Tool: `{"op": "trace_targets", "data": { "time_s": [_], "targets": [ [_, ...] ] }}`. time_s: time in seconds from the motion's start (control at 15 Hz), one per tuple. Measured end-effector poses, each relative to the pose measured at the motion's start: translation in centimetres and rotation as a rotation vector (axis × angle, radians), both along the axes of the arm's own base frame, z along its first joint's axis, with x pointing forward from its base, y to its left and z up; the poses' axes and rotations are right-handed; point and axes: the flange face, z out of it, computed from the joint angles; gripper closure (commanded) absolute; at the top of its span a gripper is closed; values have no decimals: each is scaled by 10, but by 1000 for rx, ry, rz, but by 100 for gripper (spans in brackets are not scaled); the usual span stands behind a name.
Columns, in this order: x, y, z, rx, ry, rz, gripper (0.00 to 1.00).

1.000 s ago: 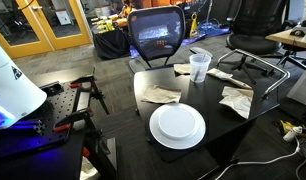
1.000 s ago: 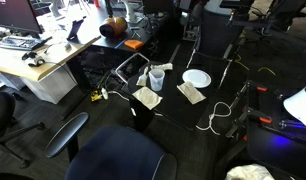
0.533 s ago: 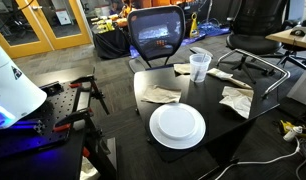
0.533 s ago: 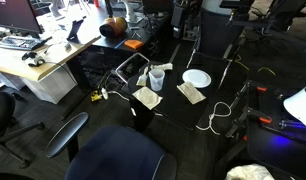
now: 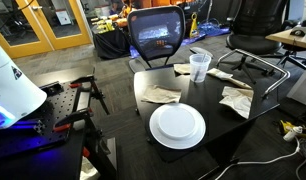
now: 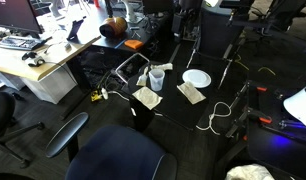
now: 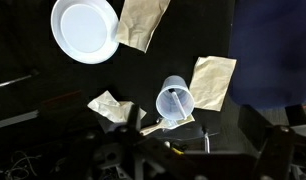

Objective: Take the black pen out of the clear cup and place it on the table

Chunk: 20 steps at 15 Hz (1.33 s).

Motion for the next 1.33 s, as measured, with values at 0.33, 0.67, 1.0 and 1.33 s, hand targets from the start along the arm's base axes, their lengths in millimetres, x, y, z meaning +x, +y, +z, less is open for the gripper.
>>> {"op": "trace_targets", "data": {
  "time_s": [0.33, 0.67, 1.0, 1.33],
  "targets": [
    [5, 1, -5, 8, -17, 3, 0],
    [26, -11, -37, 36, -75, 17, 0],
    [38, -28, -81, 25, -23, 122, 0],
    [51, -29, -115, 16, 20, 248, 0]
  ]
}}
